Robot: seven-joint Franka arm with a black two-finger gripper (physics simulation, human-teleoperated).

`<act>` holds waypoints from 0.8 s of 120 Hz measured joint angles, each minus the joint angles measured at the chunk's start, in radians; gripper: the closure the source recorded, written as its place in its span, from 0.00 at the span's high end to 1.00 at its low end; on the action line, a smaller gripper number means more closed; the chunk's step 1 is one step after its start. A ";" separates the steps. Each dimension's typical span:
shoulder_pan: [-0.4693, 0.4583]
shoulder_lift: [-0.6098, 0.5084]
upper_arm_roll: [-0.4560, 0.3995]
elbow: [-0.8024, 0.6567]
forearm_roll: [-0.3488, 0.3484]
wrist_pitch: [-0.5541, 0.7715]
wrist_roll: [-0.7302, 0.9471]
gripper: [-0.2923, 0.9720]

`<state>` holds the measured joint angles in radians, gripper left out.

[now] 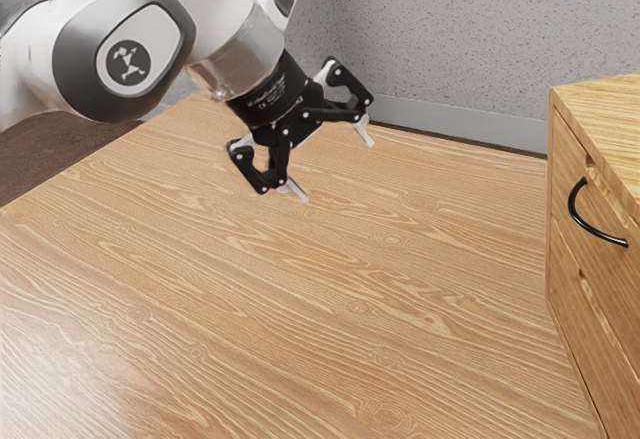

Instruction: Pull the drawer handle with one arm to open the drawer

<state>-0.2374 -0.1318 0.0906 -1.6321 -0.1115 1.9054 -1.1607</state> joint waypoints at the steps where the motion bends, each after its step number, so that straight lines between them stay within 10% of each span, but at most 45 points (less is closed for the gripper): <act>1: -0.001 0.000 0.000 -0.001 0.000 0.003 -0.003 0.77; 96: -0.136 -0.047 -0.003 -0.071 0.002 0.092 -0.166 0.77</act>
<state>-0.3738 -0.1784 0.0878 -1.7027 -0.1092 1.9974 -1.3272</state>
